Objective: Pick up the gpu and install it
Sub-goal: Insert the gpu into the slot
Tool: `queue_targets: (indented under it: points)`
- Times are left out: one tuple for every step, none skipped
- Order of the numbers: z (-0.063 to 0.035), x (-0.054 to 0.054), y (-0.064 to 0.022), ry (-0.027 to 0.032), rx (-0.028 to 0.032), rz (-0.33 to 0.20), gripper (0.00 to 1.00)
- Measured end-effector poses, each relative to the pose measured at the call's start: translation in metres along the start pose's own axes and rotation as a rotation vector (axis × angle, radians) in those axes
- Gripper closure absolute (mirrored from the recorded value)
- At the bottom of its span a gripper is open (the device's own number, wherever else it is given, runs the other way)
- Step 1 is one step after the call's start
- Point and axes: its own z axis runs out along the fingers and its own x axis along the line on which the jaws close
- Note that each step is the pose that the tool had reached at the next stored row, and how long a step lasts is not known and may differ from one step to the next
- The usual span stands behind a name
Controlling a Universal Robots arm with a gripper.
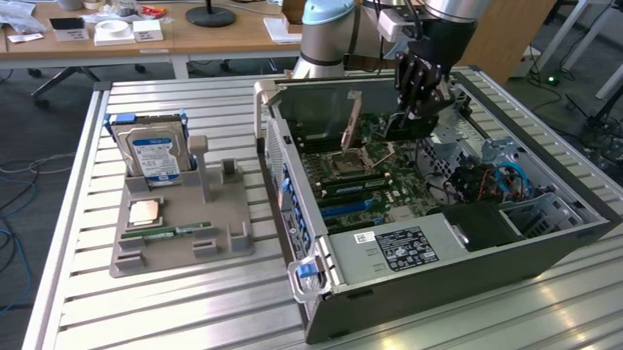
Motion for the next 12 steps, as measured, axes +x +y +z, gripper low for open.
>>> queue_targets:
  points:
    - [0.0006,0.0,0.0001,0.0002,0.0,0.0,0.74]
    - [0.0013,0.0001,0.0001,0.0003,-0.0001,0.0,0.74]
    - [0.002,0.0001,0.0002,0.0003,-0.0001,0.0,0.74]
    - [0.0027,0.0001,0.0003,0.0003,-0.0001,0.0,0.74]
    - [0.0028,0.0001,0.0003,0.0005,-0.0001,0.0,0.74]
    - [0.0028,0.0001,0.0003,0.0005,-0.0002,0.0,0.74]
    - [0.0028,0.0001,0.0003,0.0005,-0.0001,0.0,0.74]
    - [0.0029,0.0001,0.0003,0.0005,-0.0001,0.0,0.74]
    - [0.0029,0.0001,0.0007,0.0005,-0.0001,0.0,0.74]
    - [0.0029,0.0001,0.0013,0.0004,0.0,0.0,0.74]
    - [0.0029,0.0001,0.0018,0.0004,0.0,0.0,0.74]
    - [0.0031,0.0001,0.0022,0.0004,0.0002,0.0,0.74]
